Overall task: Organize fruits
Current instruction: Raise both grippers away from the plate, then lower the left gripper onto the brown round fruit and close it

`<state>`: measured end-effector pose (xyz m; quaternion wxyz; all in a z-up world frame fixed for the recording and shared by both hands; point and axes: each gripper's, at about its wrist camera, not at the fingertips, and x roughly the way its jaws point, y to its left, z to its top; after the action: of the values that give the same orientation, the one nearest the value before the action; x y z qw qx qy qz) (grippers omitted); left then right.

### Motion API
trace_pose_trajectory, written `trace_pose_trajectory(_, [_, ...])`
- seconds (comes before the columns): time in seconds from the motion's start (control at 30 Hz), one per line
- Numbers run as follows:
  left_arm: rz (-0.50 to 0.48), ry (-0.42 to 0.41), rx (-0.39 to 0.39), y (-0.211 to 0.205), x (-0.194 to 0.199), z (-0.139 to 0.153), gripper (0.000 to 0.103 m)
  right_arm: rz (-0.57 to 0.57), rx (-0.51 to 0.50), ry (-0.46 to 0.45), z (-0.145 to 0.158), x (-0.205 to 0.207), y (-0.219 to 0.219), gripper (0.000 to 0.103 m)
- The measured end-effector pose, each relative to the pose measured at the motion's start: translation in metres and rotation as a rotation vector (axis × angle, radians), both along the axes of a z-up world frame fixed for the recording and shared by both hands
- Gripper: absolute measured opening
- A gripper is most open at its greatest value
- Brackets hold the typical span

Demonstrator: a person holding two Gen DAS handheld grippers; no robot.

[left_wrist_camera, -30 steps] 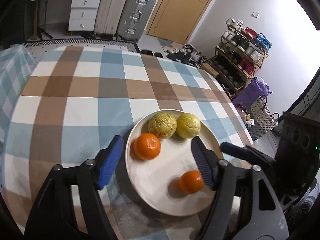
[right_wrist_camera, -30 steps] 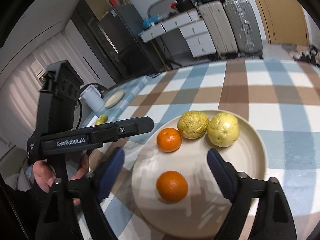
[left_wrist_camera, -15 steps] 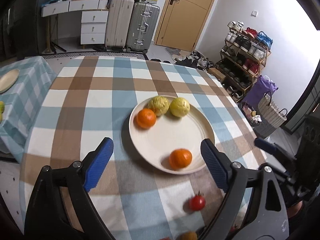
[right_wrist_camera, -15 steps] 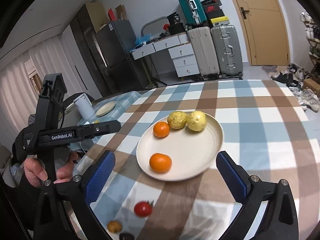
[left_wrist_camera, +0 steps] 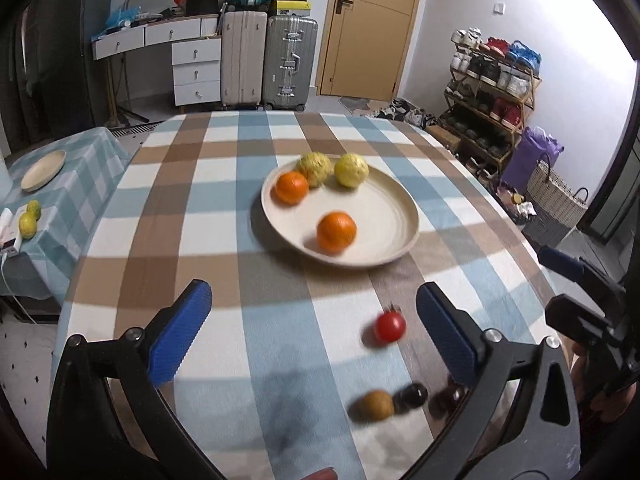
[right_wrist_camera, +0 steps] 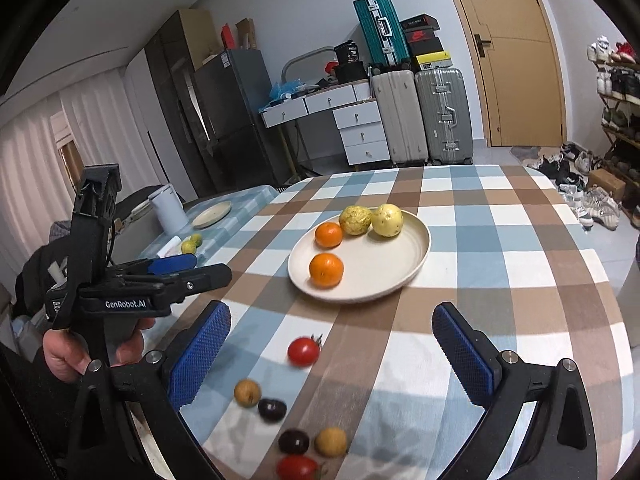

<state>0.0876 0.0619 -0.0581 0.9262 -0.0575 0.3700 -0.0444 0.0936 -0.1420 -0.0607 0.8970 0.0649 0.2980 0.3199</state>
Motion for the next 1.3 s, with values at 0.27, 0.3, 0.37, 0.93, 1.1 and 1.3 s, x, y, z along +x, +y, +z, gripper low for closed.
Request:
trace_pose_trajectory(0.27, [-0.008,0.048,-0.006,-0.014,-0.028,-0.024,0.102,-0.013,0.001,0.005,-0.012,-0.031,-0.005,0.103])
trace_pose_trajectory(0.3, [-0.008,0.053,-0.008,-0.014,-0.029,-0.026,0.102,-0.016,0.003,0.005,-0.014,-0.034,-0.006,0.103])
trace_pose_trajectory(0.37, [-0.009,0.070,-0.011,-0.016,-0.033,-0.031,0.102,-0.024,0.005,0.008,-0.017,-0.040,-0.007,0.103])
trace_pose_trajectory(0.93, [-0.041,0.137,-0.075,-0.010,-0.040,-0.067,0.101,-0.007,0.017,0.040,-0.035,-0.055,-0.001,0.103])
trace_pose_trajectory(1.1, [-0.057,0.143,-0.109,-0.010,-0.036,-0.072,0.092,-0.010,0.021,0.055,-0.039,-0.051,-0.001,0.103])
trace_pose_trajectory(1.3, [-0.098,0.177,-0.169,-0.009,-0.029,-0.077,0.071,-0.017,0.028,0.068,-0.042,-0.047,-0.004,0.103])
